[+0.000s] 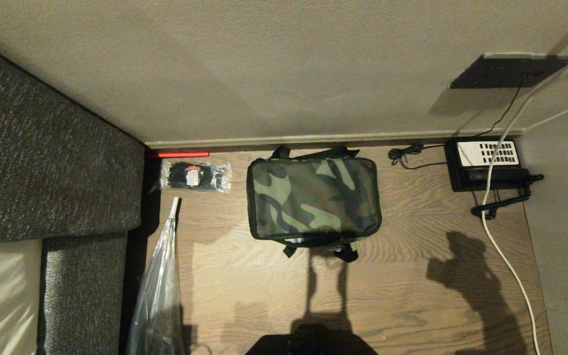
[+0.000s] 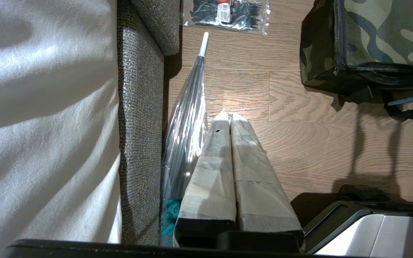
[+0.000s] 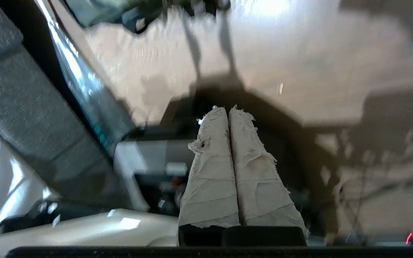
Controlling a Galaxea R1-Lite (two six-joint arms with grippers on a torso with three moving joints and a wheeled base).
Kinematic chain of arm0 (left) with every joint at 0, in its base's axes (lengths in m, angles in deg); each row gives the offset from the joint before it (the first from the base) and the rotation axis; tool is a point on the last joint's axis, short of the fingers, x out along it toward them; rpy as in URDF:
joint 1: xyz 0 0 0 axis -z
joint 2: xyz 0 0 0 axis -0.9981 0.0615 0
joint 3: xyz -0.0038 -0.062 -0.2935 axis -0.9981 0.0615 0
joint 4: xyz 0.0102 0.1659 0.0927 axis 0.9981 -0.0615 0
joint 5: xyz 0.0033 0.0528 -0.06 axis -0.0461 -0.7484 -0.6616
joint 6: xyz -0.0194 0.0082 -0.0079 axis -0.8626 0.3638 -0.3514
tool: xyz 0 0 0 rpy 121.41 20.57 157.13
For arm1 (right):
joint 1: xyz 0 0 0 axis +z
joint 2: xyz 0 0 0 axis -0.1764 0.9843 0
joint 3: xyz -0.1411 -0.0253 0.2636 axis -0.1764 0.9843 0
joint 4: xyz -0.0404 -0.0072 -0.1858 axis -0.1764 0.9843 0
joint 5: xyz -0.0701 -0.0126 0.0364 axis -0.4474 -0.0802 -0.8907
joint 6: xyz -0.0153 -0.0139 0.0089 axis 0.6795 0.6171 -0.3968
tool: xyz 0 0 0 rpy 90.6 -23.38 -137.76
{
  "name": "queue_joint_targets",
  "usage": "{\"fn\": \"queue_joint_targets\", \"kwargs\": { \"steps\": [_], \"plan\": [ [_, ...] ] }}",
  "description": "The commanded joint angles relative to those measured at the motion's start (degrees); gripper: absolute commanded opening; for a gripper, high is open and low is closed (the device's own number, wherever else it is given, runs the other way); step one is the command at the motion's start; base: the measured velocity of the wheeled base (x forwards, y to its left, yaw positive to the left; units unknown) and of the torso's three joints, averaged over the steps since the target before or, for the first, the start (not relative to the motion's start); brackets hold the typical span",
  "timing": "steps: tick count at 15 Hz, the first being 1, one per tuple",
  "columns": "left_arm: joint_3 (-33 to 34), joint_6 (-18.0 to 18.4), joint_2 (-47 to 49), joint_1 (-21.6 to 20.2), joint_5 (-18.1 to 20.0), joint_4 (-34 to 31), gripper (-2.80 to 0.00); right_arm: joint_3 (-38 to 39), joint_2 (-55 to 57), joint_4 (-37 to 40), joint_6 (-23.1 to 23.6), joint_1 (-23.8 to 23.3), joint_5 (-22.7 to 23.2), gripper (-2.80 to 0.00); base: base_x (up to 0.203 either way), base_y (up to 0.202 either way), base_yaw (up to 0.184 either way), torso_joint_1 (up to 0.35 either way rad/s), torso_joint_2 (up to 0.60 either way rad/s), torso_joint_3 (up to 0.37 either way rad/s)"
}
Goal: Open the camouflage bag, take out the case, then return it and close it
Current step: Open the top of the storage box
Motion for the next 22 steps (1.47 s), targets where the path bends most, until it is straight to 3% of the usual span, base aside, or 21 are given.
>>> {"fn": "queue_joint_targets", "kwargs": {
  "steps": [1, 6, 8, 11, 15, 20, 22],
  "plan": [
    [0.2, 0.0, 0.0, 0.0, 0.0, 0.0, -2.80, 1.0, 6.8, -13.1, 0.8, 3.1, -1.8, -2.80, 0.000, 0.000, 0.000, 0.000, 0.00, 0.000],
    [0.2, 0.0, 0.0, 0.0, 0.0, 0.0, -2.80, 3.8, 51.1, -51.2, 3.4, 10.9, -7.0, -2.80, 0.000, 0.000, 0.000, 0.000, 0.00, 0.000],
    [0.2, 0.0, -0.1, 0.0, 0.0, 0.0, -2.80, 5.1, 63.1, -61.4, 4.0, 12.9, -7.0, -2.80, 0.000, 0.000, 0.000, 0.000, 0.00, 0.000],
    [0.2, 0.0, 0.0, 0.0, 0.0, 0.0, -2.80, 7.3, 67.7, -63.8, 4.6, 14.8, -4.6, -2.80, 0.000, 0.000, 0.000, 0.000, 0.00, 0.000],
    [0.2, 0.0, 0.0, 0.0, 0.0, 0.0, -2.80, 9.9, 59.2, -66.4, 5.3, 17.1, -1.6, -2.80, 0.000, 0.000, 0.000, 0.000, 0.00, 0.000],
    [0.2, 0.0, -0.1, 0.0, 0.0, 0.0, -2.80, 9.4, 55.7, -65.5, 4.6, 18.9, -0.8, -2.80, 0.000, 0.000, 0.000, 0.000, 0.00, 0.000],
    [0.2, 0.0, 0.0, 0.0, 0.0, 0.0, -2.80, 9.0, 58.6, -68.7, 3.8, 22.2, -2.9, -2.80, 0.000, 0.000, 0.000, 0.000, 0.00, 0.000]
  ]
}}
